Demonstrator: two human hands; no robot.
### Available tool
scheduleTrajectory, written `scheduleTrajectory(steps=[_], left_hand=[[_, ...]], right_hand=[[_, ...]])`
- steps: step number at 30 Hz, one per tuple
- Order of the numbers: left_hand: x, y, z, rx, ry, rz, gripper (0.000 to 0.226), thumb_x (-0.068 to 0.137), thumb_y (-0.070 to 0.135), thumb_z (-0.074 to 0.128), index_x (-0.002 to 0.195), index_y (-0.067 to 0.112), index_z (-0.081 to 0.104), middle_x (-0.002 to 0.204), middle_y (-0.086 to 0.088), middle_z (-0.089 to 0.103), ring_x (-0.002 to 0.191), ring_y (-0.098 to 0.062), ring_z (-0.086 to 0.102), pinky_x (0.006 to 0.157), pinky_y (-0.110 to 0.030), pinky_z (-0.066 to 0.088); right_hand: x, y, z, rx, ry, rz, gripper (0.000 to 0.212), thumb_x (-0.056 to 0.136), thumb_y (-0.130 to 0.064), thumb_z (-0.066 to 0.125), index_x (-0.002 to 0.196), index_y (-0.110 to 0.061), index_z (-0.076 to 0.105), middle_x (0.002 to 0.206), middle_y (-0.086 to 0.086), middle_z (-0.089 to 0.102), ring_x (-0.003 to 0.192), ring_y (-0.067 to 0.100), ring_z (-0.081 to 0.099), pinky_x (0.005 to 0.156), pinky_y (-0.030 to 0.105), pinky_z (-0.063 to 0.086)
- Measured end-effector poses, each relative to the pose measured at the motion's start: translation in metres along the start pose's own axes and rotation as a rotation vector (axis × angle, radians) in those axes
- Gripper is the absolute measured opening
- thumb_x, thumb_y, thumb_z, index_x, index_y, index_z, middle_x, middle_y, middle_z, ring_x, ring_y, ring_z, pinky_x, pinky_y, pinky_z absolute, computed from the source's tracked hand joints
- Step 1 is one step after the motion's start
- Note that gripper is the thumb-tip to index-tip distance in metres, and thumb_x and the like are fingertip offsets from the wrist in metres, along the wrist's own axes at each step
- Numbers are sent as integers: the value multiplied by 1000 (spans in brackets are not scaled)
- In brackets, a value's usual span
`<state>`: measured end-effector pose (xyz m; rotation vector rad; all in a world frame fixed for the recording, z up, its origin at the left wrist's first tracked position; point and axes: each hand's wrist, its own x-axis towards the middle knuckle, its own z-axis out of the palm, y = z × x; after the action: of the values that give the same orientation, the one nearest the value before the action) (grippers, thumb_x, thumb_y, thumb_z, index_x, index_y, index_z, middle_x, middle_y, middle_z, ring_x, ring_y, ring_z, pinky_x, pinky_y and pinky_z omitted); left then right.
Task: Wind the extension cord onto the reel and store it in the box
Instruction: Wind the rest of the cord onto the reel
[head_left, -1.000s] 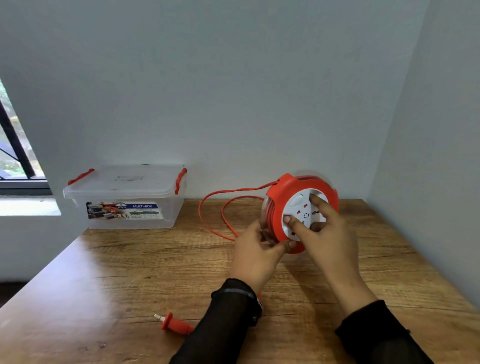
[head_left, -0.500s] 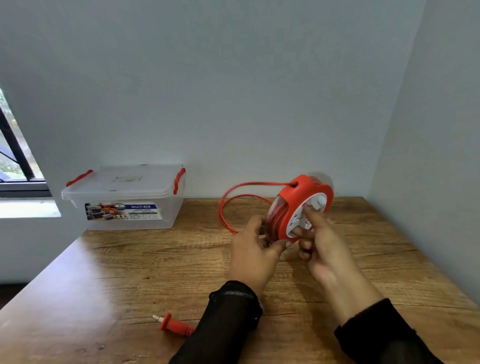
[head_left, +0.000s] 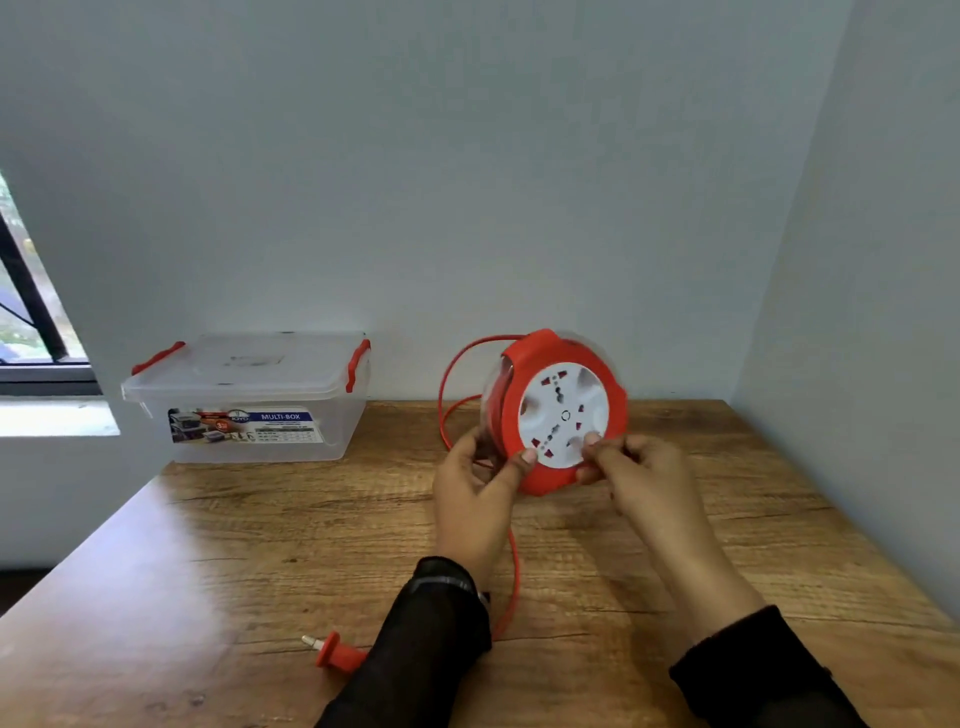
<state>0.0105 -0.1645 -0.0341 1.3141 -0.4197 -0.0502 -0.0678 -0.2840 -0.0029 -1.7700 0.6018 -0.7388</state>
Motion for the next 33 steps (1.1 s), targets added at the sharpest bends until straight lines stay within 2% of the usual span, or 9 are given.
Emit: scheduleTrajectory(steps=[3, 6, 9, 15, 18, 22, 25, 29, 33], left_hand=[[5, 0, -6, -70, 47, -74, 25, 82, 10, 73, 107, 13, 68, 98, -5, 75, 93, -22, 72, 81, -34, 60], [10, 4, -14, -80, 65, -93, 20, 82, 9, 72, 101, 9, 70, 93, -8, 75, 89, -27, 72, 76, -36, 60], [13, 8, -23, -85, 42, -89, 21, 82, 8, 70, 102, 8, 71, 97, -13, 75, 88, -29, 73, 73, -37, 60], [12, 19, -29, -2, -9, 28, 16, 70, 16, 73, 87, 18, 74, 99, -17, 70, 89, -32, 69, 75, -44, 60], [11, 24, -26, 73, -71, 95, 21, 65, 21, 73, 85, 28, 73, 97, -9, 65, 86, -20, 67, 70, -31, 57], [9, 28, -25, 202, -161, 190, 32, 70, 19, 79, 101, 24, 71, 103, 2, 63, 85, -3, 63, 70, -15, 52], [6, 28, -21, 280, -196, 241, 35, 78, 15, 77, 100, 39, 65, 102, 11, 60, 85, 5, 61, 72, -14, 51], [6, 22, -16, 355, -173, 247, 34, 73, 34, 75, 105, 41, 66, 108, 12, 60, 94, -5, 63, 77, -30, 58], [6, 20, -12, 344, -144, 260, 43, 76, 27, 78, 117, 29, 66, 109, 10, 62, 93, -6, 62, 72, -17, 50]], right_hand=[[1, 7, -1, -502, 68, -454, 17, 81, -22, 66, 98, -26, 66, 103, -6, 64, 79, 15, 59, 66, 30, 49], [0, 12, 6, -678, -142, -523, 46, 82, -17, 60, 121, -40, 55, 133, -5, 47, 111, 19, 54, 86, 38, 51], [-4, 11, 10, -706, -269, -544, 54, 88, -19, 55, 133, -46, 45, 142, -4, 37, 127, 17, 42, 97, 36, 47], [-7, 8, 14, -782, -250, -561, 65, 90, -40, 52, 141, -56, 14, 129, -5, 44, 112, 14, 50, 84, 27, 47], [-7, 11, 16, -748, -268, -529, 68, 90, -47, 50, 142, -54, 7, 131, -3, 45, 115, 17, 49, 86, 28, 45], [-6, 15, 17, -688, -225, -489, 66, 90, -43, 53, 145, -47, 16, 134, -2, 50, 119, 19, 50, 90, 32, 46], [-7, 17, 18, -750, -60, -490, 64, 88, -46, 55, 143, -45, 24, 131, -4, 57, 113, 19, 57, 84, 32, 50], [-11, 16, 18, -679, 62, -459, 63, 83, -45, 61, 140, -43, 34, 121, -2, 65, 102, 23, 63, 70, 30, 50], [-13, 13, 20, -463, 120, -347, 61, 79, -45, 67, 136, -39, 44, 111, 2, 69, 96, 25, 65, 64, 26, 44]])
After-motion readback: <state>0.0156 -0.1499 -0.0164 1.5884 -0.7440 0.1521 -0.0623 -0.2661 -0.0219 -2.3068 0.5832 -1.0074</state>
